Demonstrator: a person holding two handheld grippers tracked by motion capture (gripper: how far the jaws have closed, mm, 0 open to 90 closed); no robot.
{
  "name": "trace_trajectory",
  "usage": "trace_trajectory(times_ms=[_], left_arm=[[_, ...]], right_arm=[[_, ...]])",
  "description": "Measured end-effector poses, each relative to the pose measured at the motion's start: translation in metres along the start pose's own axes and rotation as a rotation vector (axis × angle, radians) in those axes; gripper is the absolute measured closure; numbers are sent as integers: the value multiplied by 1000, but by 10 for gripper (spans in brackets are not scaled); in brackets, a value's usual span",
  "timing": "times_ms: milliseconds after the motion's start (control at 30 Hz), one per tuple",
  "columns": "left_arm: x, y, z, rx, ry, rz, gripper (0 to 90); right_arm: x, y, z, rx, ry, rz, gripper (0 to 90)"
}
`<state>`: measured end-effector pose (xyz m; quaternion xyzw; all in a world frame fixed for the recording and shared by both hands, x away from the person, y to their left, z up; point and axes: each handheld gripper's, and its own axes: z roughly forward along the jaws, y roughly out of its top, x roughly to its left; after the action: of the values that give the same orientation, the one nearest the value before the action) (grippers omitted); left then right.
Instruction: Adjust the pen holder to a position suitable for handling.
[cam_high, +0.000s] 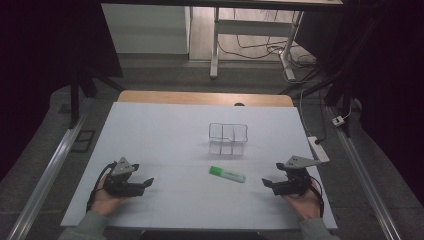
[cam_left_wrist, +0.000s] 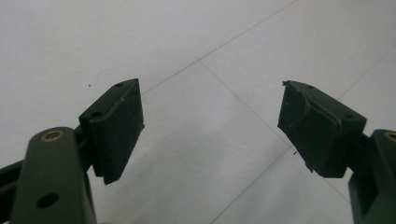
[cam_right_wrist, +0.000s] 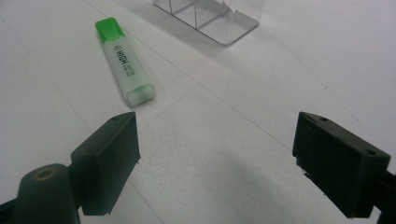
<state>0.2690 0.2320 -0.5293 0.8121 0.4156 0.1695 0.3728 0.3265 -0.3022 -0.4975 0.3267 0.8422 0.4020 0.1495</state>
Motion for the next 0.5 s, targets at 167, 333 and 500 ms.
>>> trace_trajectory(times_ms=[167, 333, 500], left_arm=[[-1, 0, -2, -5, 1, 2, 219], [-1, 0, -2, -9, 3, 2, 219], [-1, 1, -2, -9, 4, 0, 220]], right_arm=[[-1, 0, -1, 6, -4, 10, 150], [0, 1, -1, -7, -2, 13, 156], [0, 0, 0, -2, 3, 10, 164]])
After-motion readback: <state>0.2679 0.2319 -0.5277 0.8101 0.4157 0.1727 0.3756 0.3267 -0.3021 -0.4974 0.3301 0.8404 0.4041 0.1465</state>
